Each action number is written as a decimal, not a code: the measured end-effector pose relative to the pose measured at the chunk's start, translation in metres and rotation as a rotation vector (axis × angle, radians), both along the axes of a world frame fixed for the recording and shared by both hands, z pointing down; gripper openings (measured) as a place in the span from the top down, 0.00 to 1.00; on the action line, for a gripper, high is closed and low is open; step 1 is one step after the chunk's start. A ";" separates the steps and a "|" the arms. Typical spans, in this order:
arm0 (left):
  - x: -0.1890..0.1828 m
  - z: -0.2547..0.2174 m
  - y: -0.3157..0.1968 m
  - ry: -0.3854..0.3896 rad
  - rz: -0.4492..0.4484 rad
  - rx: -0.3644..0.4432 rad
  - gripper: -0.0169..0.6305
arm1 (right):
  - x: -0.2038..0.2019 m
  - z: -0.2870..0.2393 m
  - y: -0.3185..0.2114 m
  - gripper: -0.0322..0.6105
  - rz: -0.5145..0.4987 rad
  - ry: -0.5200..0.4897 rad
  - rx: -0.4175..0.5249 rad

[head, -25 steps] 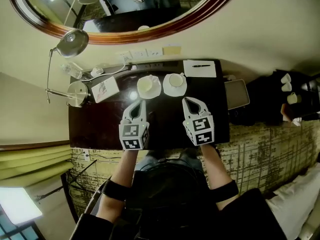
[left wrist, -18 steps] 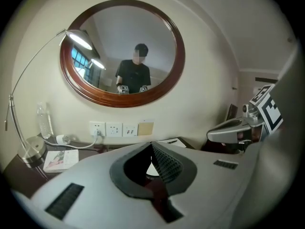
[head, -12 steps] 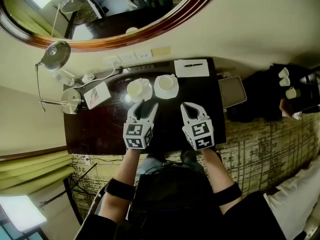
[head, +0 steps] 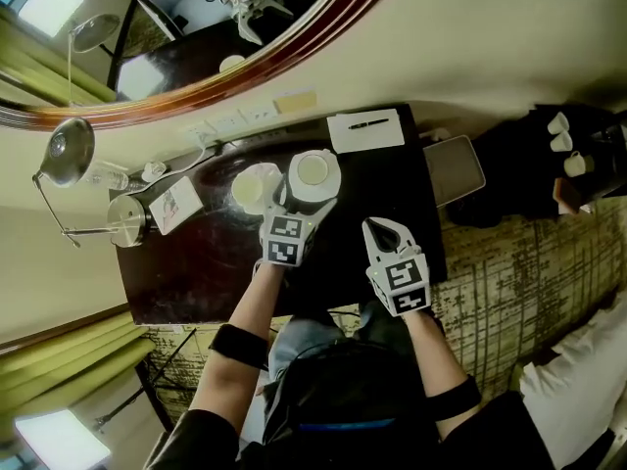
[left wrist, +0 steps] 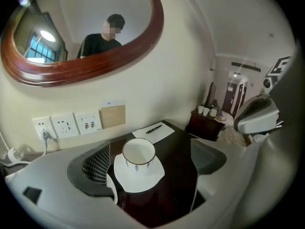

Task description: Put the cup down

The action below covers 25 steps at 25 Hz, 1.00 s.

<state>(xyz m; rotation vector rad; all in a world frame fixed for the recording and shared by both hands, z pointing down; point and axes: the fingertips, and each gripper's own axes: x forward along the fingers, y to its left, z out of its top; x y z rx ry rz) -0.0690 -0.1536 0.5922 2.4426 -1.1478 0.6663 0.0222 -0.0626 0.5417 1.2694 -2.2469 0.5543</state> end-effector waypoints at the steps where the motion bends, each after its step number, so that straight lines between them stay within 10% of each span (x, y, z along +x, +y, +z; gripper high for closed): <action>1: 0.002 0.007 -0.006 -0.024 0.009 -0.011 0.16 | 0.003 0.003 0.001 0.95 0.004 -0.001 -0.004; 20: 0.021 0.083 -0.058 -0.088 -0.003 -0.055 0.14 | 0.064 0.035 0.013 0.95 0.112 -0.009 -0.054; 25: 0.018 0.085 -0.061 -0.118 -0.024 -0.036 0.36 | 0.071 0.039 0.021 0.95 0.125 -0.004 -0.063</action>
